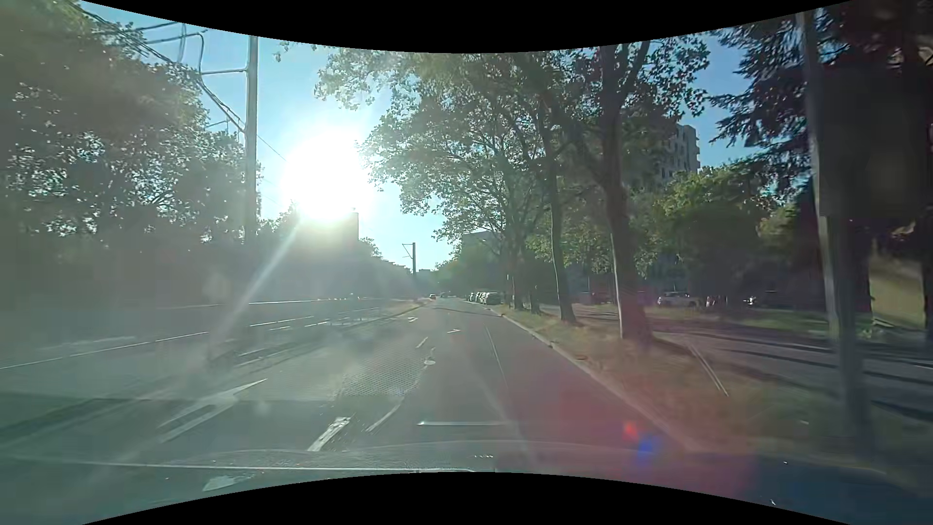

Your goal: Follow the waypoints while adhering to traffic rules and regulations

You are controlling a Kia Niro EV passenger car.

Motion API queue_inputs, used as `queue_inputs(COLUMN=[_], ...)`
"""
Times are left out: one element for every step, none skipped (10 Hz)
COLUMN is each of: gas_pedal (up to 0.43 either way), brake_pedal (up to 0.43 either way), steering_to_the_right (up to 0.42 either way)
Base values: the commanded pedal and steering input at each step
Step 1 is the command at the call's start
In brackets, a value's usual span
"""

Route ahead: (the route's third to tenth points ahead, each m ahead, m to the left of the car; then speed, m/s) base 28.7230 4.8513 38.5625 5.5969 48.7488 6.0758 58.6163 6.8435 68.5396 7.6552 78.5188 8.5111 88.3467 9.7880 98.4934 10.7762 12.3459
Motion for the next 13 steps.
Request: queue_inputs(gas_pedal=[0.079, 0.079, 0.079, 0.079, 0.079, 0.079, 0.079, 0.079, 0.079, 0.079, 0.079, 0.079, 0.079], brake_pedal=[0.0, 0.0, 0.0, 0.0, 0.0, 0.0, 0.0, 0.0, 0.0, 0.0, 0.0, 0.0, 0.0], steering_to_the_right=[-0.006, -0.005, -0.005, -0.005, -0.005, -0.005, -0.004, -0.004, -0.004, -0.004, -0.004, -0.004, -0.004])
